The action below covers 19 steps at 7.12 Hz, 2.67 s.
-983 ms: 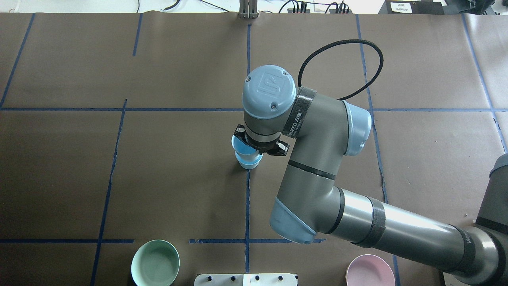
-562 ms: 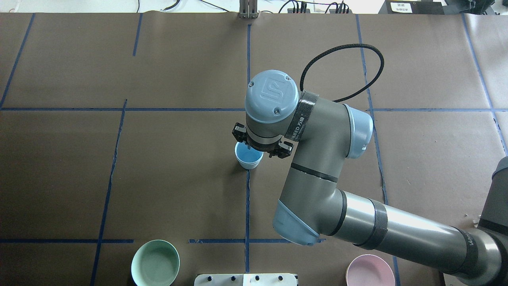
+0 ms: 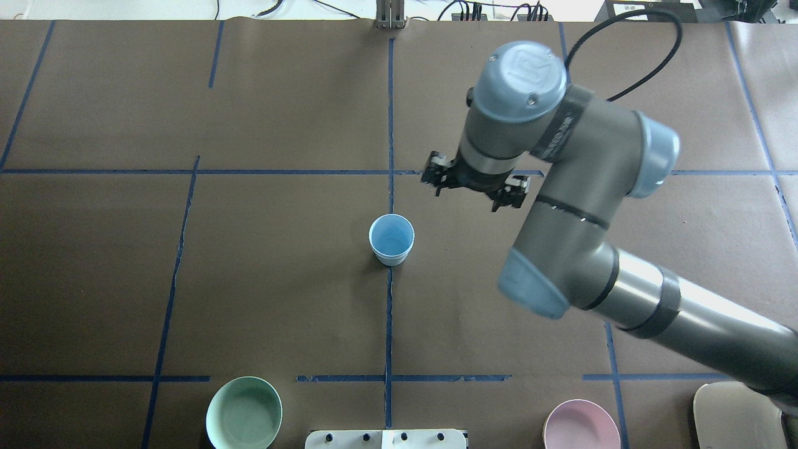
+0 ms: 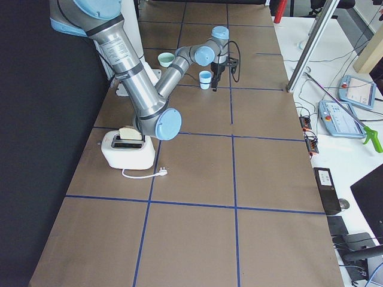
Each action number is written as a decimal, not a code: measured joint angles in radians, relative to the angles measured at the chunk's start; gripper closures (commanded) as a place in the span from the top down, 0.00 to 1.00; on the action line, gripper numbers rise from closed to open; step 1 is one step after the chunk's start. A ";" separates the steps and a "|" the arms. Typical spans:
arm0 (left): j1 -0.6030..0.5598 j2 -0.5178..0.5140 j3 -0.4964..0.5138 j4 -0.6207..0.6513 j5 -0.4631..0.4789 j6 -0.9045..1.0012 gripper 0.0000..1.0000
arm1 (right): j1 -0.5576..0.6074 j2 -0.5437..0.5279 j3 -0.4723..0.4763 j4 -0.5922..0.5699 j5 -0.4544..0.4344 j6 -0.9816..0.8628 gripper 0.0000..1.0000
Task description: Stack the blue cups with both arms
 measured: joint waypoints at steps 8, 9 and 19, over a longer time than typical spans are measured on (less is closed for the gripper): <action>0.002 -0.003 -0.012 0.001 0.011 0.005 1.00 | 0.754 -0.762 0.027 0.018 0.251 -1.304 1.00; 0.003 -0.003 -0.016 0.001 0.011 0.007 1.00 | 0.766 -0.791 0.026 0.031 0.250 -1.308 1.00; 0.006 -0.003 -0.012 0.000 0.009 0.009 1.00 | 0.771 -0.806 0.025 0.045 0.255 -1.307 1.00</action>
